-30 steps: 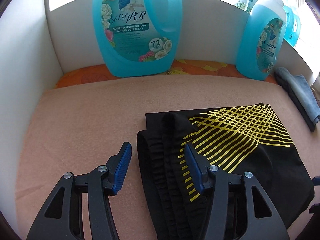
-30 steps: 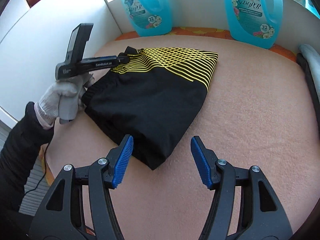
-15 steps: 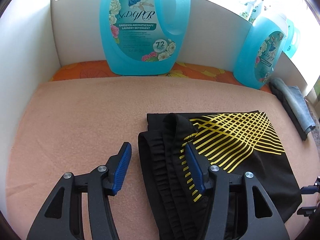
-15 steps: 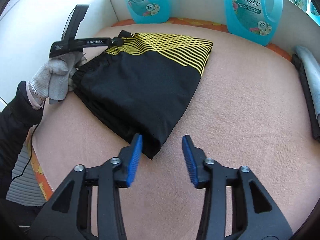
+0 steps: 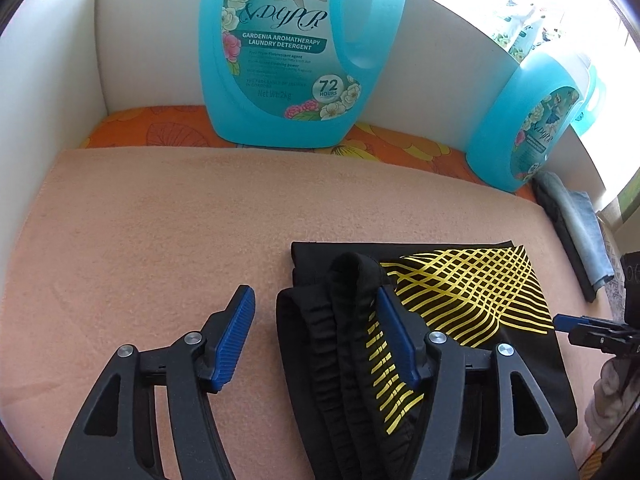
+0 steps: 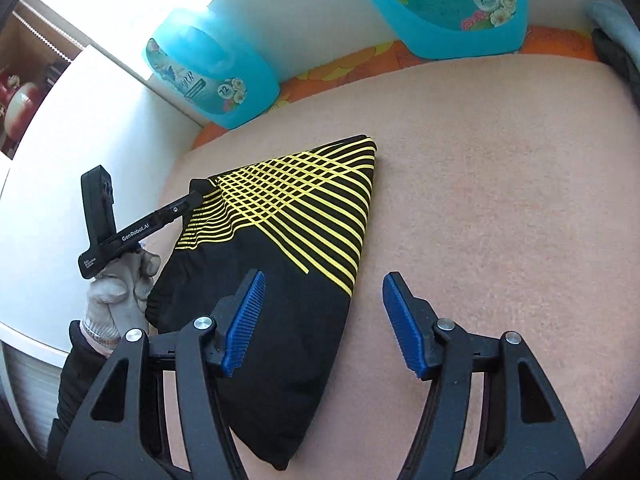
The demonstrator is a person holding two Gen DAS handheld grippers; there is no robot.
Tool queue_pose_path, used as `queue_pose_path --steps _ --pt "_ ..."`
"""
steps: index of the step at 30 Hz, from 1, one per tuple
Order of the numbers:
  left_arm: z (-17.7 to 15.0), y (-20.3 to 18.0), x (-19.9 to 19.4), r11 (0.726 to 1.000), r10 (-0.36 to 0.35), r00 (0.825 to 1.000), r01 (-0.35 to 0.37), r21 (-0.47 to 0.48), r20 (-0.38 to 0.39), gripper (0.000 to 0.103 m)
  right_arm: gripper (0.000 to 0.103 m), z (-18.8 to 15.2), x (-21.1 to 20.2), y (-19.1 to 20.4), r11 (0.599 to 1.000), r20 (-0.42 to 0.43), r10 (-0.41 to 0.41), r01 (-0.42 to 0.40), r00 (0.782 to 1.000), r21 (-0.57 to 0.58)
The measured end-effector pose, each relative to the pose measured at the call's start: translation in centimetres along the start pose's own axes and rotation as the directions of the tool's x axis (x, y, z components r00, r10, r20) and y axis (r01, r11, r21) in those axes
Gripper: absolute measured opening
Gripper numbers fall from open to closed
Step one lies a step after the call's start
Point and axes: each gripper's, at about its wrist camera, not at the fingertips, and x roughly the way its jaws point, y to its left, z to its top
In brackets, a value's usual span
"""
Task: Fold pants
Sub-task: 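Grasp the elastic waistband of the striped pants with the right tool, then lift the pants by the waistband with the right tool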
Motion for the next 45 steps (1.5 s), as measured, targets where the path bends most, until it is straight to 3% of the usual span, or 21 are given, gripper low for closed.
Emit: queue_pose_path --steps 8,12,15,18,22,30,39,41,45 --pt "-0.4 -1.4 1.1 0.996 0.021 0.999 -0.024 0.085 0.029 0.062 0.064 2.5 2.2 0.1 0.999 0.025 -0.032 0.033 0.999 -0.025" --pt "-0.5 -1.7 1.1 0.994 0.020 0.999 -0.023 0.107 0.034 0.040 0.064 3.3 3.1 0.5 0.999 0.039 -0.031 0.033 0.999 -0.042" --pt "-0.6 -1.8 1.1 0.993 0.018 0.999 -0.022 0.116 0.040 0.031 0.064 3.2 3.8 1.2 0.998 0.047 -0.027 0.030 0.999 -0.062" --pt "-0.7 -2.0 1.0 0.992 0.020 0.999 -0.025 0.126 0.043 0.025 0.052 2.8 4.5 1.9 0.995 0.045 -0.034 0.038 0.998 -0.088" --pt "-0.8 -2.2 0.8 0.991 0.011 0.998 -0.018 0.129 0.057 0.021 0.013 2.4 4.9 2.0 0.996 0.030 -0.005 0.008 1.000 -0.091" --pt "-1.2 -2.6 -1.9 0.994 -0.030 0.990 0.015 0.110 0.135 0.016 0.009 1.6 1.4 3.7 0.991 0.135 0.009 0.008 0.991 -0.132" --pt "-1.5 -4.5 -7.5 0.990 -0.051 0.965 0.015 0.141 0.256 0.014 0.007 0.1 -5.0 6.8 0.974 0.269 -0.010 0.070 0.963 -0.216" --pt "-1.5 -4.9 -8.4 0.987 -0.052 0.961 0.008 0.162 0.271 0.014 0.007 0.0 -5.5 7.1 0.971 0.259 -0.018 0.079 0.966 -0.226" --pt "-1.3 -5.0 -7.4 0.987 -0.035 0.971 -0.004 0.163 0.238 0.014 0.007 0.3 -4.1 5.5 0.981 0.201 -0.017 0.054 0.979 -0.185"
